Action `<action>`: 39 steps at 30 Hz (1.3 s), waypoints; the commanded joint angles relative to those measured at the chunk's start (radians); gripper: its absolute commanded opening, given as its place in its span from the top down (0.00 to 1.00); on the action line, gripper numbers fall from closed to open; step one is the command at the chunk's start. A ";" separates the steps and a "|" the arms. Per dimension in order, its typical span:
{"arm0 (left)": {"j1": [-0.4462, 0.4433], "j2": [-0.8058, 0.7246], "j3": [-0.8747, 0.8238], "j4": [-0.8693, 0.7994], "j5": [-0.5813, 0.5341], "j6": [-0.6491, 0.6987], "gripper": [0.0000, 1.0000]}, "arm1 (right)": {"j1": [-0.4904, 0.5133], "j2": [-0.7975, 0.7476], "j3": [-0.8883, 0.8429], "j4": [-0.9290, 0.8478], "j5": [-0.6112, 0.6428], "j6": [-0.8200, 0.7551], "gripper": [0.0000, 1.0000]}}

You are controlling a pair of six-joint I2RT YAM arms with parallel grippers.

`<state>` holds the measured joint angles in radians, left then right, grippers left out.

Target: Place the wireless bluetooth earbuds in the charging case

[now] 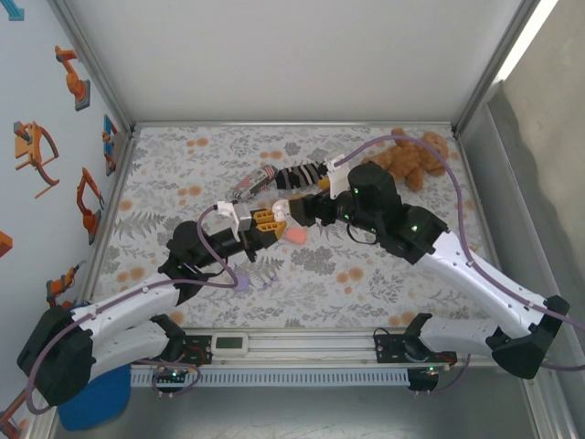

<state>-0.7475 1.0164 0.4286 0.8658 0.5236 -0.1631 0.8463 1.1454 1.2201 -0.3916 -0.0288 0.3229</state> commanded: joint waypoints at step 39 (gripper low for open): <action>-0.006 -0.007 -0.005 0.063 0.021 -0.015 1.00 | -0.264 -0.123 -0.293 0.454 -0.634 0.211 0.00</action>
<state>-0.7475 1.0077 0.4229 0.8799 0.5236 -0.1642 0.5858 1.0153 0.9440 -0.0113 -0.6106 0.5037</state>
